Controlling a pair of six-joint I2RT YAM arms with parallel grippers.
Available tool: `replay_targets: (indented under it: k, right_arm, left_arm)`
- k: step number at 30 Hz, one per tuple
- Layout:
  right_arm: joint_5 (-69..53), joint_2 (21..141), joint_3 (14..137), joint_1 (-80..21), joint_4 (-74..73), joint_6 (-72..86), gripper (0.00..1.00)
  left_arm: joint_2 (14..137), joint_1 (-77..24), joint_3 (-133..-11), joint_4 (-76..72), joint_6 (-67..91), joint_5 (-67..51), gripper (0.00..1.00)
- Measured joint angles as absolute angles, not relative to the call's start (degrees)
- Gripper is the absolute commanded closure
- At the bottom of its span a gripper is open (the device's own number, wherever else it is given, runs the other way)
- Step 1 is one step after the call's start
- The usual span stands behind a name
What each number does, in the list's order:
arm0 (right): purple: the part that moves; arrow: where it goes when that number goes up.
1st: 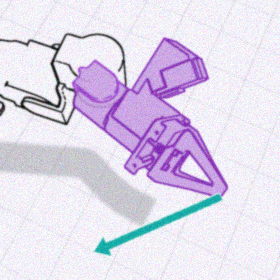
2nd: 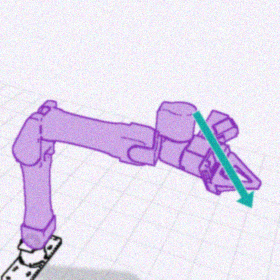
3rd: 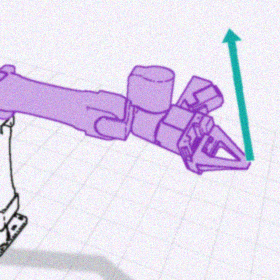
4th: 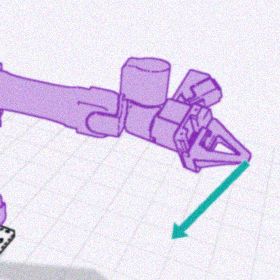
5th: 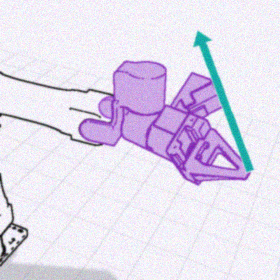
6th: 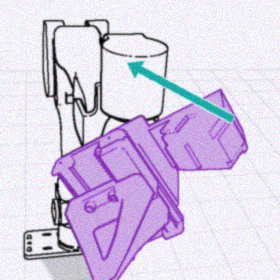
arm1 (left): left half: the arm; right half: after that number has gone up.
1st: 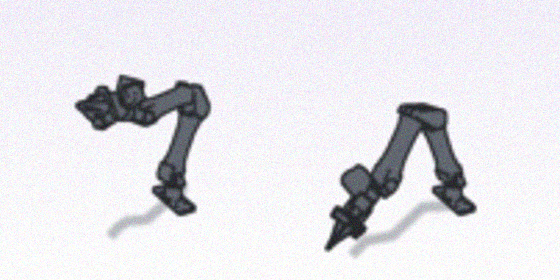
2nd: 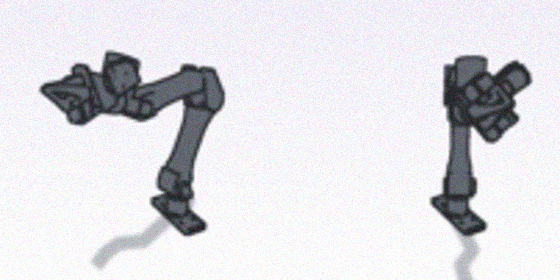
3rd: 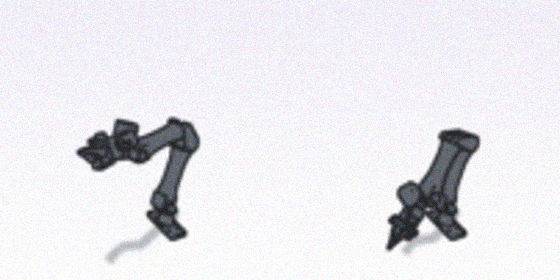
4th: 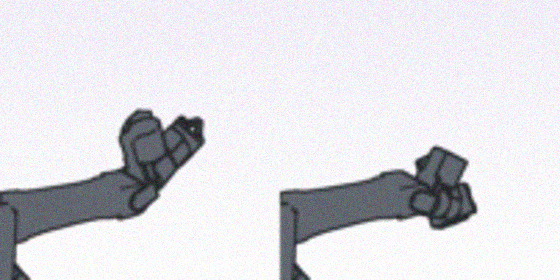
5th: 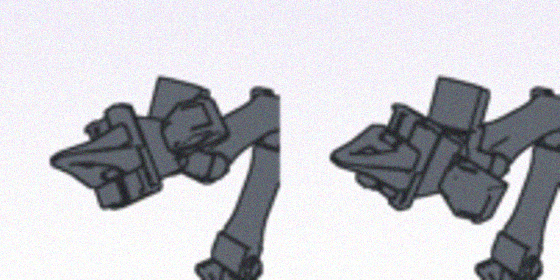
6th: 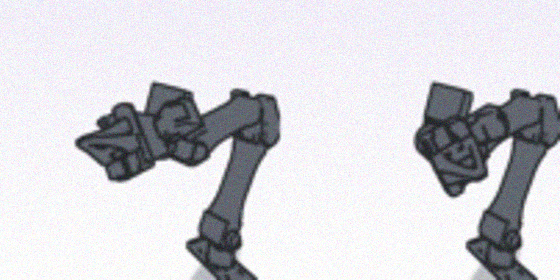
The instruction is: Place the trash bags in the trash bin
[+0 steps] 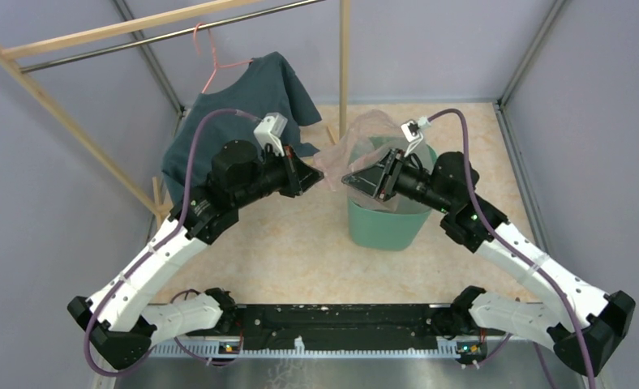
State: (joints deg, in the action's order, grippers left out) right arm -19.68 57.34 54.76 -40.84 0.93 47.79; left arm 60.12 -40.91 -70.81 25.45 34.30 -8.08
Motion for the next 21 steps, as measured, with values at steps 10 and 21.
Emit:
replay_targets:
  k: [10,21]
  right_arm:
    - [-13.63,51.83,54.72,-40.71,2.46,48.01,0.43]
    - [-12.62,54.70,54.19,-40.60,5.76,46.54,0.86]
  left_arm:
    - [59.81,-40.91,-69.93,25.96,34.33,-8.03,1.00]
    - [59.51,-40.91,-67.40,25.89,34.52,-8.08,1.00]
